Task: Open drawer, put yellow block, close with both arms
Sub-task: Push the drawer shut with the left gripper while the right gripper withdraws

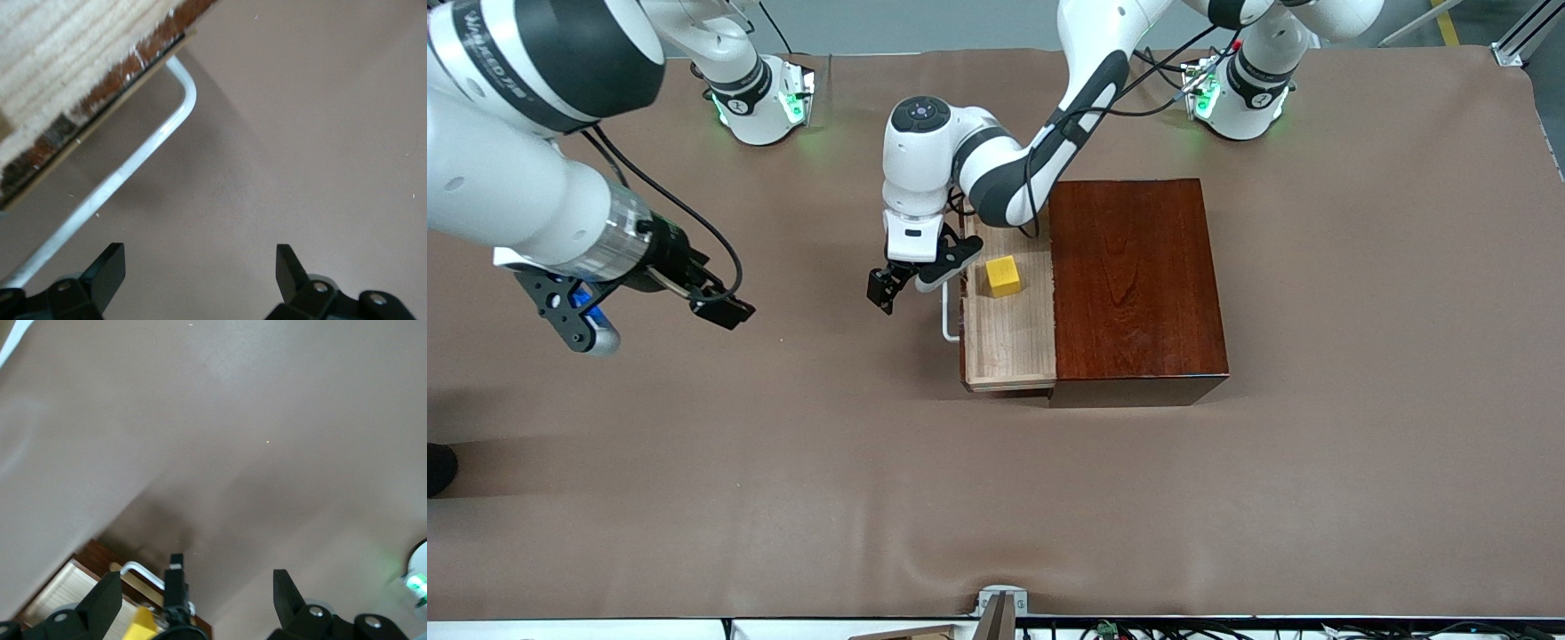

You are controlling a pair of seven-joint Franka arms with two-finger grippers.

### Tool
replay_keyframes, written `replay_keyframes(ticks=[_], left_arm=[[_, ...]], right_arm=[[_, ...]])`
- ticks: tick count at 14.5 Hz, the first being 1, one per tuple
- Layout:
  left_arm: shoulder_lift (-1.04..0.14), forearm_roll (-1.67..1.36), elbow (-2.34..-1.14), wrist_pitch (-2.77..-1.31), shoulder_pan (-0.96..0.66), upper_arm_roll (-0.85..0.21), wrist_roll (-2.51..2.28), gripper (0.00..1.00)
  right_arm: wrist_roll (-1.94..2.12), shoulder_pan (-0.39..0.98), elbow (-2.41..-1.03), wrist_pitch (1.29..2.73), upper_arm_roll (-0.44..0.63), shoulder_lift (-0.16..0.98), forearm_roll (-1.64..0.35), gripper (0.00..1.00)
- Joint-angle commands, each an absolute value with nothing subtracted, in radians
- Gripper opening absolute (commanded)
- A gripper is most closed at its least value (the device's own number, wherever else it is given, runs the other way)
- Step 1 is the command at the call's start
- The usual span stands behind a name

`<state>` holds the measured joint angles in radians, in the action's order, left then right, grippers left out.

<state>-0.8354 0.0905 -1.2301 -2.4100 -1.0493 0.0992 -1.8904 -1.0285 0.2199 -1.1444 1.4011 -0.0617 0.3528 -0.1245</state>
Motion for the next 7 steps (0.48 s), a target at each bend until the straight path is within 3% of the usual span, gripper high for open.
replay_keyframes(ticks=[1,7], left_arm=[[-0.873,0.112,-1.181,-2.444,-1.058,0.115,-1.963,1.0],[-0.87,0.114,-1.187,-2.343,-1.06,0.117,-1.996,1.0]], right_arm=[[-0.907,0.181,-1.147,1.371,-0.075,0.322,-0.107,1.0],[-0.574,0.101,-1.146,1.301,-0.075,0.285,-0.109,1.0]])
